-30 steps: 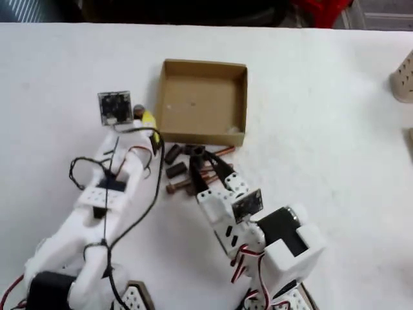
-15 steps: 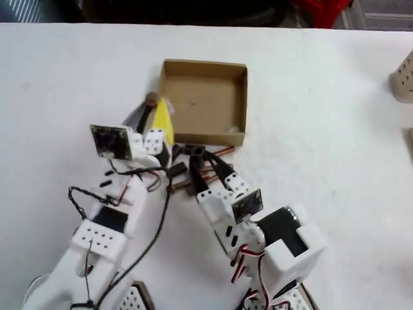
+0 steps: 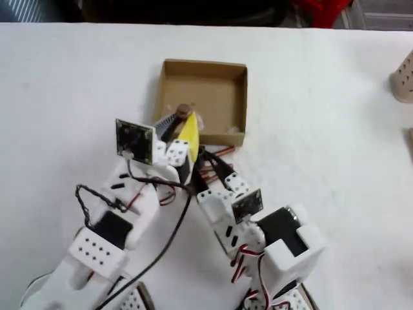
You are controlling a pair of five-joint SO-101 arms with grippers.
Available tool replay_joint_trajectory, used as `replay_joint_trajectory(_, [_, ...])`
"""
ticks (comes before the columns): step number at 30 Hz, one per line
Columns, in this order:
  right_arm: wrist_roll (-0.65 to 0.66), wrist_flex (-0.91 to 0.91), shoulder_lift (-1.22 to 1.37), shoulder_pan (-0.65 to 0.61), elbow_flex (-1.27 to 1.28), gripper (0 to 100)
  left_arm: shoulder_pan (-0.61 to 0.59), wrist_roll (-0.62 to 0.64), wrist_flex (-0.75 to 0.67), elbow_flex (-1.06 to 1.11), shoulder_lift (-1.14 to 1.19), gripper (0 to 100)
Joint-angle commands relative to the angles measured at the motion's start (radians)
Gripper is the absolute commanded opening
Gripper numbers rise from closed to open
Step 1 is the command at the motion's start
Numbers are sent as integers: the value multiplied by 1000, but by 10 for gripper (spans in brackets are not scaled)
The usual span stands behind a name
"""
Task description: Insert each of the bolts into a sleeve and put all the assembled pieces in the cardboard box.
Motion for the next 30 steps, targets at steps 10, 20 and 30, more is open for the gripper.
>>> replay_joint_trajectory(10, [-3,-21,-2,-4,6,16,19,11,6,-64,-33,24])
replay_joint_trajectory(20, [-2,-21,-2,-5,6,16,76,12,43,-83,105,23])
replay_joint_trajectory(30, [-2,-21,-2,-5,6,16,81,29,48,-115,156,23])
